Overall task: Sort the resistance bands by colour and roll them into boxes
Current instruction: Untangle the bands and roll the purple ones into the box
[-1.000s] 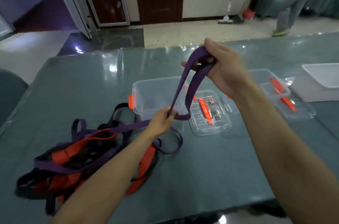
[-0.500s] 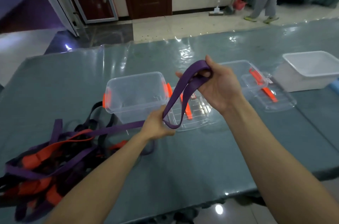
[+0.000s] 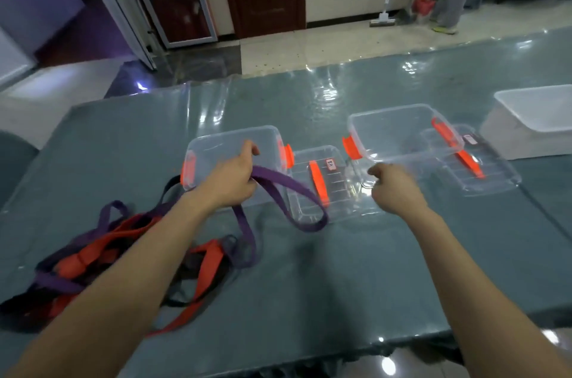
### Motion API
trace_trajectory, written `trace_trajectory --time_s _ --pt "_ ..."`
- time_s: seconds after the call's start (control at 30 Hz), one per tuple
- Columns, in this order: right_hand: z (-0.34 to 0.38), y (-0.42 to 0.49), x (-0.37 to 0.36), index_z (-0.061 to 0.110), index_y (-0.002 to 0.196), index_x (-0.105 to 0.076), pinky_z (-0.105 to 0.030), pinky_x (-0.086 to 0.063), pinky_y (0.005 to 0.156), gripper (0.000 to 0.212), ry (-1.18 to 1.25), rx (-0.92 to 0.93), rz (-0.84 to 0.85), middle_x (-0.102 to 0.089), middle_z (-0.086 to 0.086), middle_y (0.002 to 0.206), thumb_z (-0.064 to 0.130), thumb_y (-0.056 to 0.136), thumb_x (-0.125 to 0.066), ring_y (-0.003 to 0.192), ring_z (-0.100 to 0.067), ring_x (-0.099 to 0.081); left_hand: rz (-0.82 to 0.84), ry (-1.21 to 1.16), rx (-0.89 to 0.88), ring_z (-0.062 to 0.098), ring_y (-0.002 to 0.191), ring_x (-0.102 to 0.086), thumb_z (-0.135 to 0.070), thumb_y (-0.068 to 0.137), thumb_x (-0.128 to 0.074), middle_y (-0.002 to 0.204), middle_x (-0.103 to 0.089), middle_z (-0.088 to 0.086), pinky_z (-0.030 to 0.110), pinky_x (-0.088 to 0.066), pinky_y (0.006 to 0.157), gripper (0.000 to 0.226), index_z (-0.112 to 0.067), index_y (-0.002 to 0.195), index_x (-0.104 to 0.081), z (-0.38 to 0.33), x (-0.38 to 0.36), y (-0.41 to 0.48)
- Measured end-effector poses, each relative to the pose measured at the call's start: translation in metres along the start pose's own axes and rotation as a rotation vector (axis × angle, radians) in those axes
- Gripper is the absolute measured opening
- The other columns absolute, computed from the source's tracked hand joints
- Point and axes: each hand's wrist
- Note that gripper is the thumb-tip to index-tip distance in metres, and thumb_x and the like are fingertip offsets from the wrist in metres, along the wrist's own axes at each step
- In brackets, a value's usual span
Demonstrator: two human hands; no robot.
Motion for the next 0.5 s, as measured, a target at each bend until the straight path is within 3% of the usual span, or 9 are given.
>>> trace_trajectory --time_s 0.07,0.13,0.2,0.23,0.27,0.33,0.4,0.5 --pt "0.039 -0.002 -0.029 0.011 0.141 -0.064 -0.044 -0.049 0.113 0.047 0.223 0.286 0.017 -0.066 -0.009 0.144 0.007 0.094 -0.065 0.133 -0.027 -0.062 0.108 0.043 0.002 0.028 0.074 -0.064 0.001 0.085 -0.055 0.084 -0.063 0.011 0.053 -0.055 0.077 0.063 -0.030 0.129 -0.023 0.006 0.023 -0.009" --pt "0.092 -0.007 -0.052 0.015 0.153 -0.054 -0.037 -0.044 0.119 0.067 0.299 0.522 0.110 -0.060 -0.001 0.153 0.029 0.093 -0.080 0.140 -0.017 -0.055 0.173 0.037 -0.006 0.033 0.085 -0.066 0.003 0.087 -0.056 0.096 -0.065 0.016 0.051 -0.055 0.085 0.062 -0.021 0.135 -0.026 0.014 0.036 -0.023" --pt "0.141 -0.012 -0.071 0.020 0.163 -0.040 -0.026 -0.035 0.119 0.094 0.322 0.595 0.272 -0.049 0.004 0.163 0.047 0.086 -0.087 0.146 -0.012 -0.046 0.147 -0.051 -0.029 0.030 0.093 -0.067 0.000 0.090 -0.066 0.104 -0.066 0.009 0.042 -0.055 0.090 0.056 -0.019 0.130 -0.031 0.024 0.043 -0.037" --pt "0.161 -0.014 -0.078 0.020 0.163 -0.040 -0.023 -0.036 0.115 0.097 0.316 0.603 0.341 -0.051 0.004 0.161 0.049 0.084 -0.088 0.144 -0.013 -0.048 0.107 -0.113 -0.039 0.026 0.094 -0.068 -0.002 0.090 -0.073 0.105 -0.069 0.004 0.038 -0.055 0.090 0.056 -0.019 0.127 -0.035 0.028 0.048 -0.044" --pt "0.177 -0.015 -0.082 0.018 0.157 -0.047 -0.026 -0.042 0.110 0.088 0.313 0.611 0.387 -0.060 0.000 0.152 0.045 0.084 -0.089 0.136 -0.017 -0.056 0.054 -0.174 -0.045 0.022 0.094 -0.069 -0.004 0.087 -0.080 0.104 -0.071 0.000 0.035 -0.055 0.091 0.058 -0.018 0.125 -0.039 0.033 0.053 -0.049" --pt "0.198 -0.017 -0.086 0.011 0.127 -0.066 -0.039 -0.052 0.092 0.044 0.331 0.639 0.410 -0.074 -0.009 0.115 0.031 0.092 -0.084 0.103 -0.025 -0.068 -0.059 -0.274 -0.050 0.018 0.091 -0.072 -0.007 0.081 -0.088 0.101 -0.075 -0.004 0.031 -0.056 0.089 0.058 -0.022 0.119 -0.047 0.047 0.062 -0.057" --pt "0.206 -0.018 -0.080 0.009 0.100 -0.067 -0.046 -0.053 0.080 0.011 0.332 0.680 0.361 -0.074 -0.013 0.091 0.019 0.099 -0.074 0.085 -0.029 -0.067 -0.123 -0.331 -0.047 0.016 0.094 -0.072 -0.010 0.077 -0.093 0.102 -0.074 -0.005 0.029 -0.058 0.088 0.054 -0.024 0.114 -0.055 0.064 0.063 -0.063" --pt "0.203 -0.018 -0.053 0.014 0.082 -0.062 -0.035 -0.044 0.066 0.019 0.347 0.697 0.304 -0.054 0.007 0.065 0.021 0.093 -0.076 0.062 -0.014 -0.050 -0.022 -0.336 0.004 0.014 0.107 -0.070 -0.012 0.080 -0.094 0.115 -0.074 -0.005 0.030 -0.056 0.097 0.049 -0.021 0.119 -0.066 0.094 0.033 -0.072"
Point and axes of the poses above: each hand's wrist, its own y-axis towards the middle knuckle, its own x-axis out of the back of the hand, z = x × y
